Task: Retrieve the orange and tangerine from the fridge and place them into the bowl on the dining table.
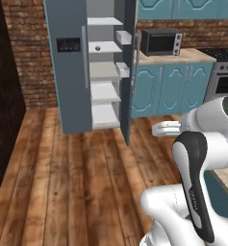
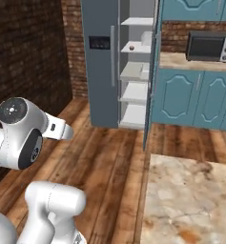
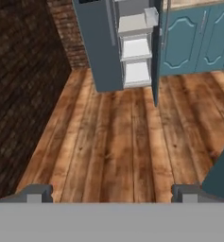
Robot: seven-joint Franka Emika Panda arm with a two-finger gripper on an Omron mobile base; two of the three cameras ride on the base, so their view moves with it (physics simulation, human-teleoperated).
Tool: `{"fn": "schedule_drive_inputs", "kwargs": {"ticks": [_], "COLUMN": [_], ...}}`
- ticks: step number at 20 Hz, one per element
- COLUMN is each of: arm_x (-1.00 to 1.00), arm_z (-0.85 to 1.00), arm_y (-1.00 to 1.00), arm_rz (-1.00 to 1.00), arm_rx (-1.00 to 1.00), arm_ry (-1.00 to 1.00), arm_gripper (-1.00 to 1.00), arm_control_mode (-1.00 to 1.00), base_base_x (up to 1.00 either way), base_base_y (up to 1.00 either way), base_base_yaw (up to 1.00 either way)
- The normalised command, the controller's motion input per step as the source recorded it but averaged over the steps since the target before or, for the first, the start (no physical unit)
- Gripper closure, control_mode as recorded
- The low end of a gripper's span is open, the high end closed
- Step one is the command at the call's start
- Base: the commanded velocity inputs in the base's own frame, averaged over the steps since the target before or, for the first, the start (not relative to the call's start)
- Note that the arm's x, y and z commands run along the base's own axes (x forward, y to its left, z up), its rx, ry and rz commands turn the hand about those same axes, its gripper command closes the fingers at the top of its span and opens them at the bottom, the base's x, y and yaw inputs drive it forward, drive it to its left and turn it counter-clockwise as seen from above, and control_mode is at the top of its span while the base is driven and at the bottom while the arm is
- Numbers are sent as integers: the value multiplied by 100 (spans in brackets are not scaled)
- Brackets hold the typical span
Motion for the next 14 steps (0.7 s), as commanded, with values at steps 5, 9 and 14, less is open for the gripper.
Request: {"fn": "schedule_drive_inputs", "kwargs": {"ticks": [5, 9, 14], "arm_x": [0, 0, 0], "arm_z": [0, 0, 0], "arm_y": [0, 0, 0], "arm_rz": [0, 0, 0], "arm_rx": [0, 0, 0], "arm_ry": [0, 0, 0], "arm_gripper": [-100, -100, -100], "arm_control_mode": [100, 100, 100], "base_base_x": [100, 100, 100], "base_base_y": [0, 0, 0], "base_base_yaw": [1, 1, 1]}}
